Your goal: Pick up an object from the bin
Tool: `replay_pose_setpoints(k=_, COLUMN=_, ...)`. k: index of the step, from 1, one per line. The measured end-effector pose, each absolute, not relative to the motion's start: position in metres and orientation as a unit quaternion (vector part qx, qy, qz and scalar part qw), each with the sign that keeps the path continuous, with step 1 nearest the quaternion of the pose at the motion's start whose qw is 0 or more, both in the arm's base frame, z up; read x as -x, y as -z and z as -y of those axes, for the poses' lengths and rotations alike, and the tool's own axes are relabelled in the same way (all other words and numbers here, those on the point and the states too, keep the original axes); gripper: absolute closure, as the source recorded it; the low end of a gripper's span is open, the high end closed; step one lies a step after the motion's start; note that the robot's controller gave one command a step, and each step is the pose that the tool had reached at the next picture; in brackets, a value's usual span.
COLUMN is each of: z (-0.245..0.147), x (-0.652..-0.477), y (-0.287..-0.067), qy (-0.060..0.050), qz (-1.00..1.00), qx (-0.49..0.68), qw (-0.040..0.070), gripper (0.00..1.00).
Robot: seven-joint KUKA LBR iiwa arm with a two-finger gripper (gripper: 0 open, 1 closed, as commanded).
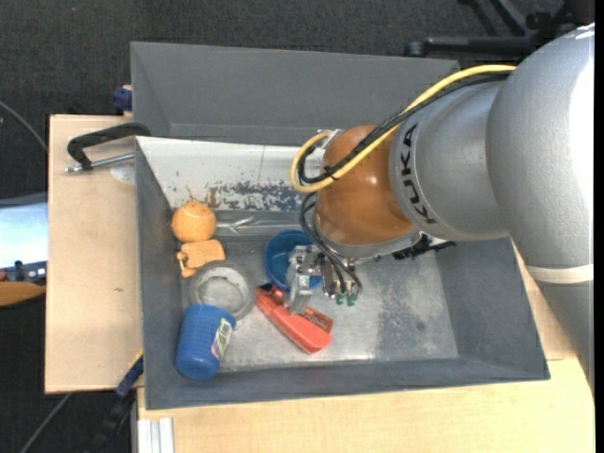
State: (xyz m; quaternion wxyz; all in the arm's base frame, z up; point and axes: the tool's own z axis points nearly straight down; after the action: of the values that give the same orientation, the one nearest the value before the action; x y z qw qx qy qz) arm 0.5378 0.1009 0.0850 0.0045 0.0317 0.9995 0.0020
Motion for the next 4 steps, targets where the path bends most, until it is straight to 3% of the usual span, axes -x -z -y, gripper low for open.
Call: replay_pose_setpoints(k=4, z=-0.1007, x=-0.5379, y=-0.0851, qy=-0.002, qz=-0.999, qx=-0.032, qw=0.005, gripper=1.0)
